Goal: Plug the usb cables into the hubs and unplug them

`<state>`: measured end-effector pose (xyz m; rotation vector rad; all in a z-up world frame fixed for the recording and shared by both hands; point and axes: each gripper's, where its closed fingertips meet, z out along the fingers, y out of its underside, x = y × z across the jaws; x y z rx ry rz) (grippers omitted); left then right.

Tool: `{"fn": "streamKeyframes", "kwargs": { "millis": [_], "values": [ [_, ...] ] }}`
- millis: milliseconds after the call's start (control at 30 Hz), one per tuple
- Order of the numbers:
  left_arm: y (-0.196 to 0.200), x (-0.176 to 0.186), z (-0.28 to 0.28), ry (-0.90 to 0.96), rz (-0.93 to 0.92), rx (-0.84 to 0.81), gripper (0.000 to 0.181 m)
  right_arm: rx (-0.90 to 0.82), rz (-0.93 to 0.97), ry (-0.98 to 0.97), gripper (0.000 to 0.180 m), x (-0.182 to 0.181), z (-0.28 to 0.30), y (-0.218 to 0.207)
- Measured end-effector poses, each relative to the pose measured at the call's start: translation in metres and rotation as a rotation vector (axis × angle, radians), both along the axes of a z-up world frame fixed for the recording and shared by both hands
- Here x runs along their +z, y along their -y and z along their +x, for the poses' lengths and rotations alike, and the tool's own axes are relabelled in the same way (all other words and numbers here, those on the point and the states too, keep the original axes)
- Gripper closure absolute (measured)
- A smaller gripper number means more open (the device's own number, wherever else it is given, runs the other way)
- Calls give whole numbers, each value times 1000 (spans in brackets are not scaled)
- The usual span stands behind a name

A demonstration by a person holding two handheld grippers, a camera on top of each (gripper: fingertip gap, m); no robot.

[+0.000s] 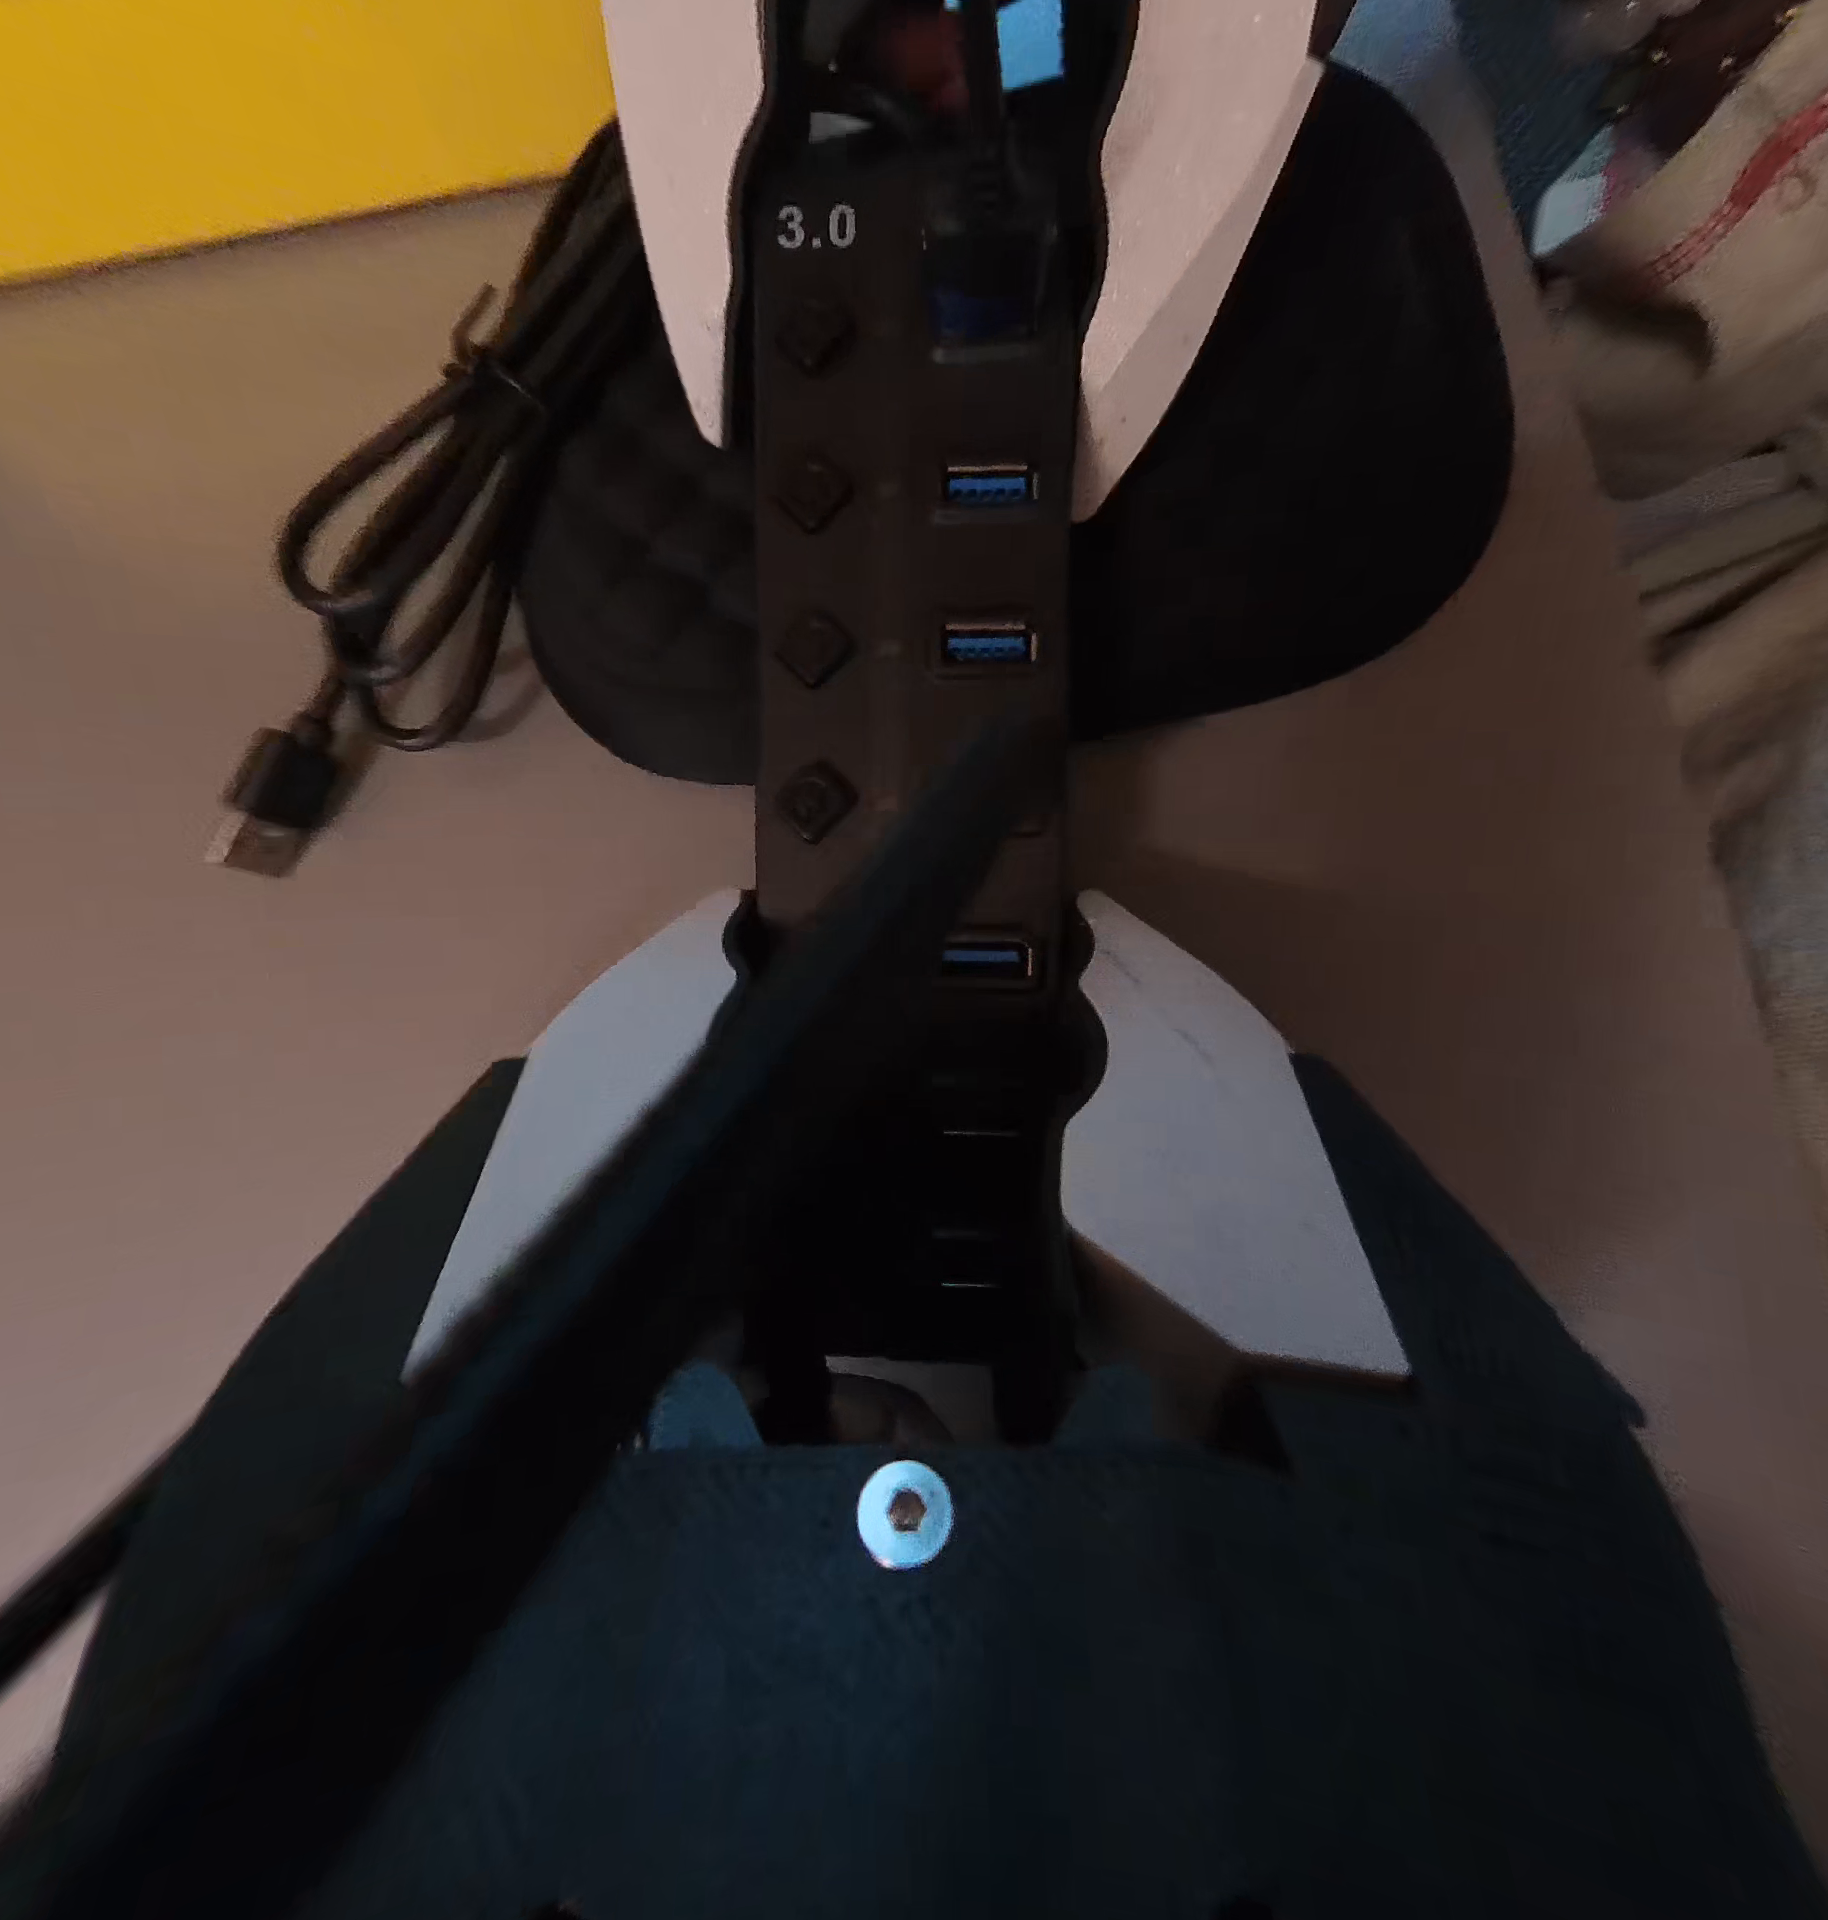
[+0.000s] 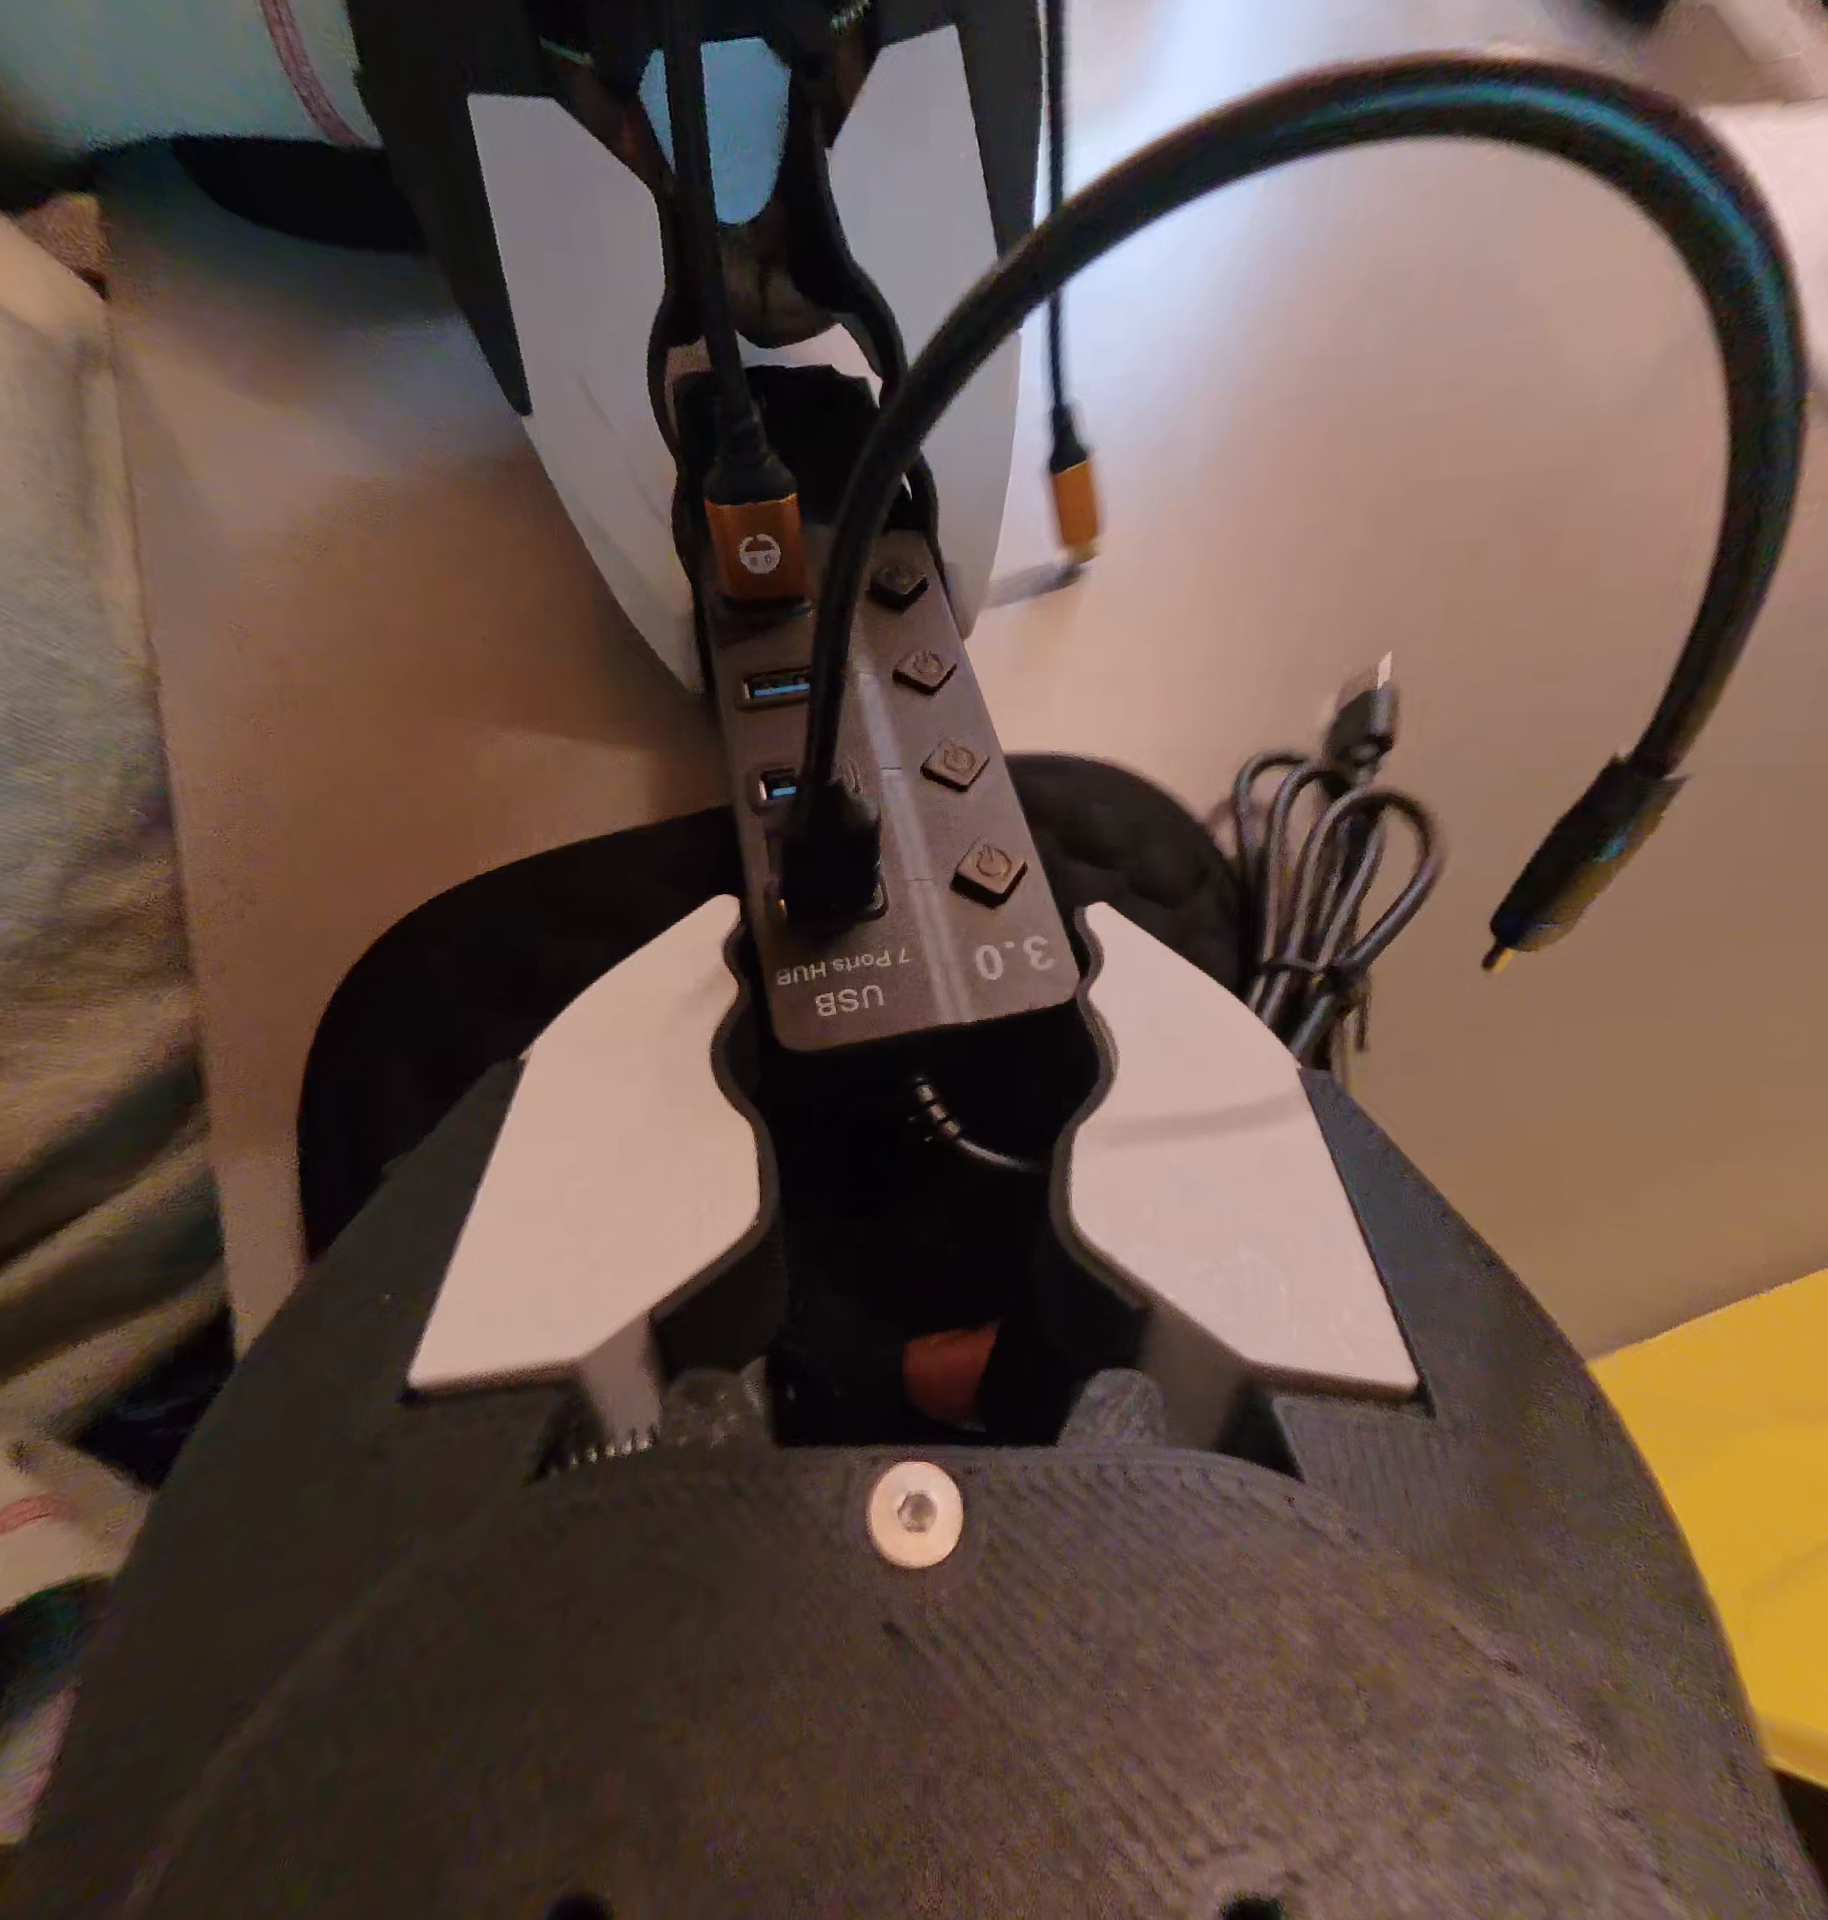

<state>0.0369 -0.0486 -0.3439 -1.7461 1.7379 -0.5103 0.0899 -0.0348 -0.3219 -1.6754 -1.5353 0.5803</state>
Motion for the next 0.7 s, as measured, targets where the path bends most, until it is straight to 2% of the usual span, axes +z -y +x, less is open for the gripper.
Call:
{"fn": "streamKeyframes", "kwargs": {
  "millis": [100, 200, 267, 367, 433, 500, 600, 700],
  "values": [
    [-7, 26, -4, 96, 204, 36, 126, 21, 239, -40, 121, 33, -7, -2],
    [-9, 69, -10, 339, 320, 128, 126, -40, 603, -221, 112, 100, -13, -6],
    [-5, 95, -13, 496, 380, 157, 126, -40, 779, -439, 107, 147, -20, 10],
    [-4, 126, -20, 700, 430, 234, 126, -65, 835, -857, 113, 206, -12, 36],
    [-6, 147, -32, 844, 452, 315, 126, -68, 797, -1103, 129, 227, -1, 48],
    [-9, 165, -47, 966, 492, 417, 126, -93, 608, -1209, 139, 228, -5, 40],
    [-13, 179, -67, 1003, 647, 580, 126, -99, 199, -1147, 126, 205, -53, 22],
    [-10, 178, -66, 924, 784, 624, 127, -55, -79, -1124, 114, 186, -105, 24]
  ]
}}
